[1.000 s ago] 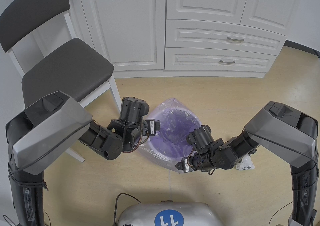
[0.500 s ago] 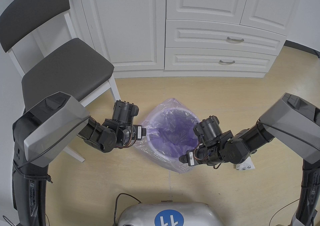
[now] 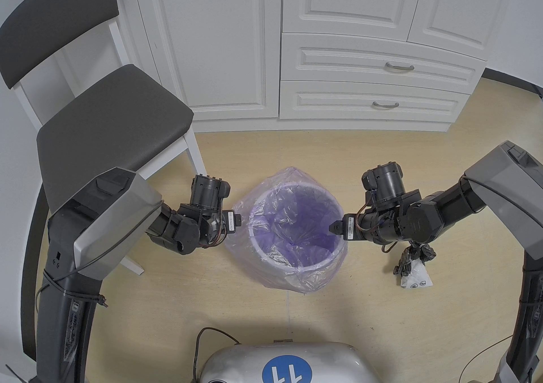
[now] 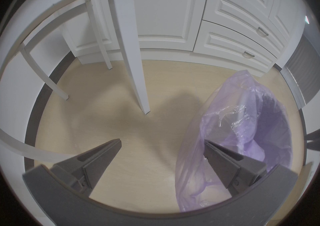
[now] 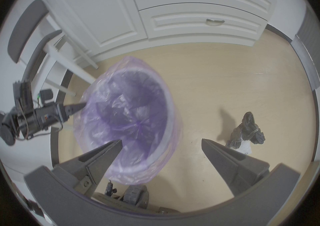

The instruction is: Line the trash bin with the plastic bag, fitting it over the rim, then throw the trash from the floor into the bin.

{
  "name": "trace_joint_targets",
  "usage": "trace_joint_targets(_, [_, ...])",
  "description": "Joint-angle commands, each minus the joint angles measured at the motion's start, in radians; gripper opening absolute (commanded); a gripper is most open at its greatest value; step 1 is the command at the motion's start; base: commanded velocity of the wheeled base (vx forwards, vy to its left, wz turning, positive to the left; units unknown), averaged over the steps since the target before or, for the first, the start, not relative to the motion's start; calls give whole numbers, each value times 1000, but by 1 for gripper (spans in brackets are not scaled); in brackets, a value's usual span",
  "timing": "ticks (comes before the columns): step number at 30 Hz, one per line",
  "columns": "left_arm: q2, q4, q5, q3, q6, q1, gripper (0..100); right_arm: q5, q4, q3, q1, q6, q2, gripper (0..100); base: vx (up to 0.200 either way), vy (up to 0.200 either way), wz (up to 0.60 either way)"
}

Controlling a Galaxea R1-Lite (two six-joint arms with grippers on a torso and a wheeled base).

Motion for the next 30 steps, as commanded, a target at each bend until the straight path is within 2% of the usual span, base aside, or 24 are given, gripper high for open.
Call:
trace_joint_targets(1, [80, 1, 1, -56, -27, 1, 100, 1, -3, -55, -40, 12, 53, 100, 0, 0, 0])
trace_joint_targets(6, [116, 2, 1, -101, -69, 1, 100, -1, -4, -98, -52, 55, 101, 100, 0, 0, 0])
trace_joint_targets(14, [160, 2, 1, -127, -70, 1, 100, 39, -3, -128, -107, 59, 103, 100, 0, 0, 0])
trace_joint_targets(18, [177, 15, 1, -139, -69, 1, 100, 41, -4, -130, -117, 59, 106, 100, 0, 0, 0])
trace_joint_targets(24, [211, 105, 7, -189, -69, 4, 100, 41, -4, -147, -135, 59, 124, 100, 0, 0, 0])
trace_joint_targets(30, [206, 108, 36, -199, -69, 7, 100, 42, -3, -154, -146, 59, 130, 100, 0, 0, 0])
